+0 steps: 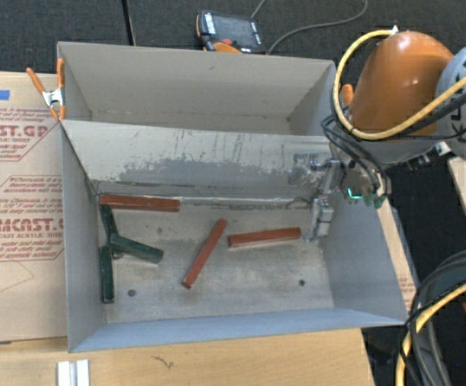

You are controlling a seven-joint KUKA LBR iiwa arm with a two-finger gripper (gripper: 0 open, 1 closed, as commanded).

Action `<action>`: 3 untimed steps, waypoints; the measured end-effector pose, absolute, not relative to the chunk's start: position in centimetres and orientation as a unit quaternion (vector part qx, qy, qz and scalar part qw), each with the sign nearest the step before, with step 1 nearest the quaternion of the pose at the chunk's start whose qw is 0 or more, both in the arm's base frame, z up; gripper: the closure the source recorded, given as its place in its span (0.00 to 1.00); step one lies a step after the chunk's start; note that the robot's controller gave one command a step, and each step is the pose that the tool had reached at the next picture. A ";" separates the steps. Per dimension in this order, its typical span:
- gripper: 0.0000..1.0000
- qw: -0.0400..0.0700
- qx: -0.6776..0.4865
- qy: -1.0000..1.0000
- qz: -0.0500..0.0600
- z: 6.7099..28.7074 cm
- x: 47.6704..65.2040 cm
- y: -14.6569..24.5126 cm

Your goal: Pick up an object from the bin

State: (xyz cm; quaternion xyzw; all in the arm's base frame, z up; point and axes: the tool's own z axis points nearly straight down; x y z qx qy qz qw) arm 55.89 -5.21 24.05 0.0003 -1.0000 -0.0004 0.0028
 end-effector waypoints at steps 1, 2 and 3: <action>0.00 0.004 -0.010 -1.000 -0.001 9.0 54.8 -0.5; 1.00 0.000 -0.011 -1.000 0.000 9.5 55.0 -0.7; 0.00 0.000 -0.011 -1.000 0.000 9.5 55.0 -0.7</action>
Offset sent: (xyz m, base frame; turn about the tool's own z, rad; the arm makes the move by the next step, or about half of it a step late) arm -0.0086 0.0444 -0.1450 0.0234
